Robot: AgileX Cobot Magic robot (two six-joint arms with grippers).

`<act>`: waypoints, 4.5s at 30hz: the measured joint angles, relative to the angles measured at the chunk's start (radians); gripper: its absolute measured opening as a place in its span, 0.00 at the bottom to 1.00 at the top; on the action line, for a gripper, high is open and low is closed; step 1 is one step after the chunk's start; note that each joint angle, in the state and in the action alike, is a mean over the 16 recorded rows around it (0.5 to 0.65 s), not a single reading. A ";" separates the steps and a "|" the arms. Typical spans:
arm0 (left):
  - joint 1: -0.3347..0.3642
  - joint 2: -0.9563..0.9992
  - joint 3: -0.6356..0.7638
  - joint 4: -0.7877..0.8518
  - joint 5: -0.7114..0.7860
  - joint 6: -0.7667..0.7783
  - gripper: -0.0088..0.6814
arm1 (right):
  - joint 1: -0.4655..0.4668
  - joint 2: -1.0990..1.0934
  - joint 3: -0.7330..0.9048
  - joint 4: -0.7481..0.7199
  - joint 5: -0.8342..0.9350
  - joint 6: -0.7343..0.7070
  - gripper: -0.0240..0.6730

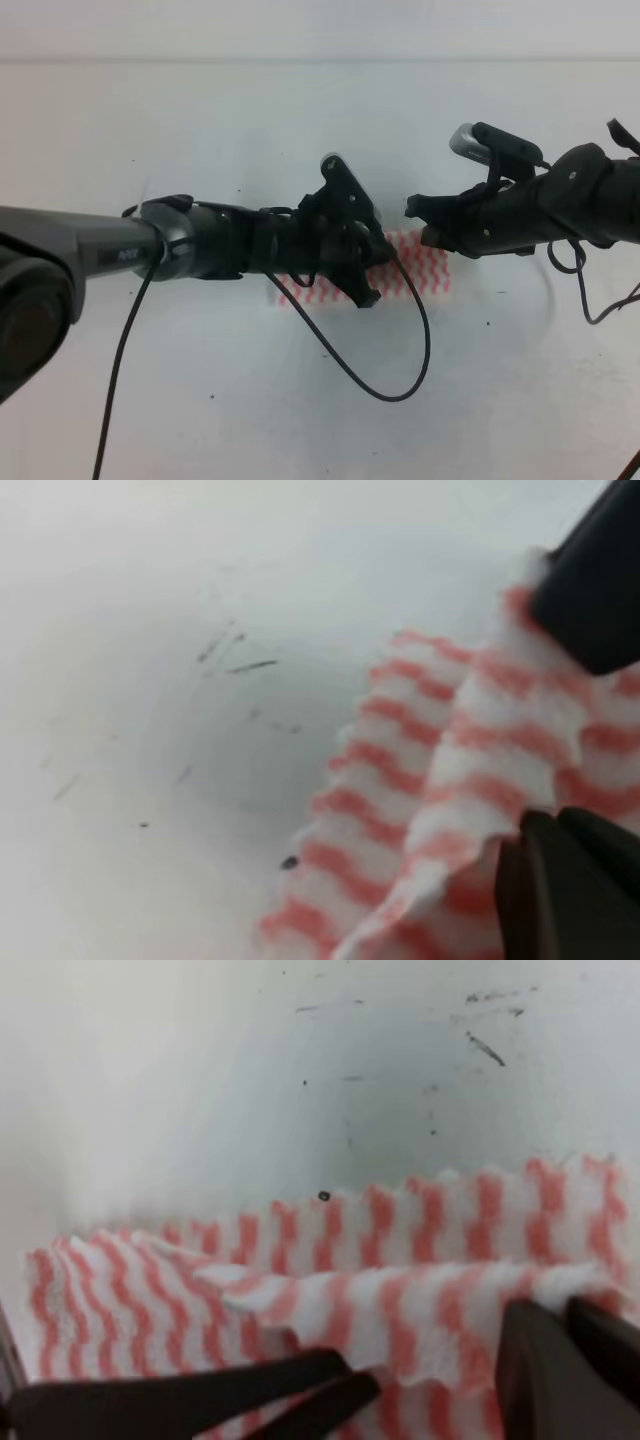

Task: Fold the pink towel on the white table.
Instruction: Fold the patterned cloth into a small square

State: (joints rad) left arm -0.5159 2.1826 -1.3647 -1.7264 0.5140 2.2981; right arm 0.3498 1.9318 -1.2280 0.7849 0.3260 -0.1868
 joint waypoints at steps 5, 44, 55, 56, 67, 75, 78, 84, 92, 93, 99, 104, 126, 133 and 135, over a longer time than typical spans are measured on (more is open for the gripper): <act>0.000 0.009 -0.012 -0.013 -0.010 0.009 0.01 | 0.000 0.000 0.000 -0.001 0.001 0.000 0.01; 0.000 0.024 -0.026 -0.014 -0.006 0.108 0.01 | 0.001 0.003 0.000 0.040 -0.105 0.001 0.39; 0.003 -0.052 -0.024 -0.003 -0.077 0.014 0.01 | 0.000 0.002 -0.044 -0.001 -0.082 -0.001 0.30; 0.004 -0.066 -0.023 0.004 -0.093 -0.012 0.01 | 0.000 0.002 -0.050 -0.007 -0.075 -0.001 0.28; 0.024 -0.198 0.060 0.134 -0.220 -0.354 0.01 | 0.000 0.040 -0.099 -0.060 -0.022 -0.002 0.06; 0.033 -0.214 0.134 0.185 -0.195 -0.438 0.01 | -0.001 0.092 -0.106 -0.064 -0.028 -0.002 0.01; 0.033 -0.213 0.147 0.186 -0.190 -0.440 0.01 | -0.003 0.104 -0.108 -0.064 -0.033 -0.002 0.01; 0.033 -0.212 0.155 0.186 -0.187 -0.444 0.01 | -0.021 0.117 -0.113 -0.062 -0.038 -0.001 0.01; 0.033 -0.211 0.156 0.186 -0.186 -0.444 0.01 | -0.054 0.131 -0.117 -0.060 -0.021 0.000 0.01; 0.033 -0.211 0.156 0.186 -0.186 -0.444 0.01 | -0.058 0.131 -0.118 -0.062 -0.017 0.000 0.01; 0.033 -0.211 0.156 0.185 -0.187 -0.439 0.01 | -0.069 0.113 -0.136 -0.076 0.021 0.000 0.01; 0.033 -0.211 0.156 0.183 -0.189 -0.433 0.01 | -0.069 0.093 -0.170 -0.086 0.069 0.001 0.01; 0.033 -0.213 0.156 0.178 -0.181 -0.435 0.01 | -0.069 0.176 -0.240 -0.082 0.194 0.001 0.01; 0.033 -0.230 0.156 0.223 -0.149 -0.505 0.01 | -0.069 0.118 -0.237 -0.113 0.227 0.000 0.01; 0.033 -0.234 0.156 0.260 -0.134 -0.549 0.01 | -0.069 0.091 -0.231 -0.125 0.239 0.000 0.01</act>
State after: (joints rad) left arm -0.4830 1.9481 -1.2088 -1.4668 0.3801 1.7492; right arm 0.2809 2.0223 -1.4590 0.6595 0.5650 -0.1868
